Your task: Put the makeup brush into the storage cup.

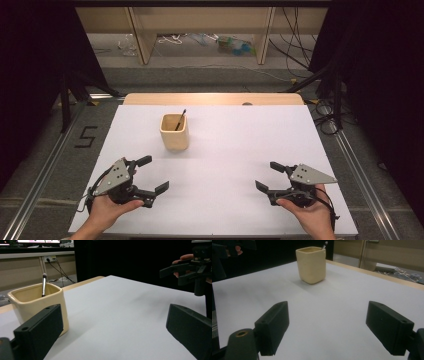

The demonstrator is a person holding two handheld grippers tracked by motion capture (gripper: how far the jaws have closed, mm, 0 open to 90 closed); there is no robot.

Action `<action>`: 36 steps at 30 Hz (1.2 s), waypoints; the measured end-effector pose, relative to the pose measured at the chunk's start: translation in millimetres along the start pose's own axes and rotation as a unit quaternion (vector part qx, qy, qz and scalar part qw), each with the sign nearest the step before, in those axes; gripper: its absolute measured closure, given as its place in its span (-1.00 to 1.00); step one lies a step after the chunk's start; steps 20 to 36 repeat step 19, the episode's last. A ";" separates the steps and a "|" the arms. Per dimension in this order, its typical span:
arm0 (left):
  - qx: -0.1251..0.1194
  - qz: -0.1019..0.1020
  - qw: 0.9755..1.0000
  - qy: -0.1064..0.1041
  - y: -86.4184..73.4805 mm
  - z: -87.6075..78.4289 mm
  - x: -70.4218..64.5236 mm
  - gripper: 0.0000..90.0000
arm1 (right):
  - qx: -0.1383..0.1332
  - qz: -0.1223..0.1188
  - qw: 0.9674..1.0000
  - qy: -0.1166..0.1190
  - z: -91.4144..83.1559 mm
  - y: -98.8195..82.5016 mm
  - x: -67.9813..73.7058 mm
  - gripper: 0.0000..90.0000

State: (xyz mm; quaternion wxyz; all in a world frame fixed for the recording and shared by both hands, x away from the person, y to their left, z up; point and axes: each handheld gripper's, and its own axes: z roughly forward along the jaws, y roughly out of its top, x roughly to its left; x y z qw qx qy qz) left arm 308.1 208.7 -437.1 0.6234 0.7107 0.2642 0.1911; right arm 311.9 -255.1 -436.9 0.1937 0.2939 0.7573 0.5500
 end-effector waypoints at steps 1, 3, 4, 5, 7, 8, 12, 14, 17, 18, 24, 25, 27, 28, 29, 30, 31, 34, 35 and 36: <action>0.001 0.003 1.000 -0.001 -0.3 0.0 -0.4 -0.99 | 0.000 0.001 1.000 -0.001 0.0 -0.1 -0.2 -0.56; 0.003 0.001 1.000 -0.001 -1.8 0.4 -0.6 -0.99 | -0.003 0.000 1.000 -0.002 0.6 -0.4 0.0 -0.56; 0.006 0.002 1.000 0.001 -2.7 0.6 0.3 -0.99 | -0.002 0.001 1.000 -0.002 0.5 -0.3 0.4 -0.56; 0.007 0.001 1.000 0.002 -3.8 1.0 1.1 -0.99 | 0.012 -0.001 1.000 -0.005 -1.6 0.5 0.4 -0.56; 0.012 -0.001 1.000 0.003 -5.3 2.0 1.3 -0.99 | 0.004 0.008 1.000 0.000 0.3 -0.1 2.1 -0.56; 0.014 0.002 1.000 0.002 -5.7 2.2 0.9 -0.99 | 0.011 0.006 1.000 -0.001 -1.0 0.4 1.9 -0.56; 0.020 0.008 1.000 0.003 -7.6 3.8 1.0 -0.98 | 0.013 -0.001 1.000 -0.005 -1.4 0.5 0.4 -0.56; 0.025 0.007 1.000 0.006 -9.7 4.7 3.6 -0.97 | 0.003 0.001 1.000 -0.002 0.2 -0.1 0.1 -0.56; 0.030 0.000 0.999 0.010 -12.6 5.5 8.4 -0.95 | 0.008 0.009 1.000 0.001 -0.1 -0.4 0.9 -0.56; 0.030 -0.002 1.000 0.011 -13.4 6.0 9.3 -0.95 | 0.018 0.009 1.000 0.000 -1.7 0.1 0.8 -0.56; 0.032 0.000 0.999 0.012 -13.3 5.6 9.6 -0.95 | 0.005 0.001 1.000 0.000 -0.2 -0.3 -0.6 -0.56; 0.032 0.000 0.999 0.012 -13.3 5.6 9.6 -0.95 | 0.005 0.001 1.000 0.000 -0.2 -0.3 -0.6 -0.56; 0.032 0.000 0.999 0.012 -13.3 5.6 9.6 -0.95 | 0.005 0.001 1.000 0.000 -0.2 -0.3 -0.6 -0.56; 0.032 0.000 0.999 0.012 -13.3 5.6 9.6 -0.95 | 0.005 0.001 1.000 0.000 -0.2 -0.3 -0.6 -0.56; 0.032 0.000 0.999 0.012 -13.3 5.6 9.6 -0.95 | 0.005 0.001 1.000 0.000 -0.2 -0.3 -0.6 -0.56; 0.032 0.000 0.999 0.012 -13.3 5.6 9.6 -0.95 | 0.005 0.001 1.000 0.000 -0.2 -0.3 -0.6 -0.56; 0.032 0.000 0.999 0.012 -13.3 5.6 9.6 -0.95 | 0.005 0.001 1.000 0.000 -0.2 -0.3 -0.6 -0.56; 0.032 0.000 0.999 0.012 -13.3 5.6 9.6 -0.95 | 0.005 0.001 1.000 0.000 -0.2 -0.3 -0.6 -0.56; 0.032 0.000 0.999 0.012 -13.3 5.6 9.6 -0.95 | 0.005 0.001 1.000 0.000 -0.2 -0.3 -0.6 -0.56; 0.032 0.000 0.999 0.012 -13.3 5.6 9.6 -0.95 | 0.005 0.001 1.000 0.000 -0.2 -0.3 -0.6 -0.56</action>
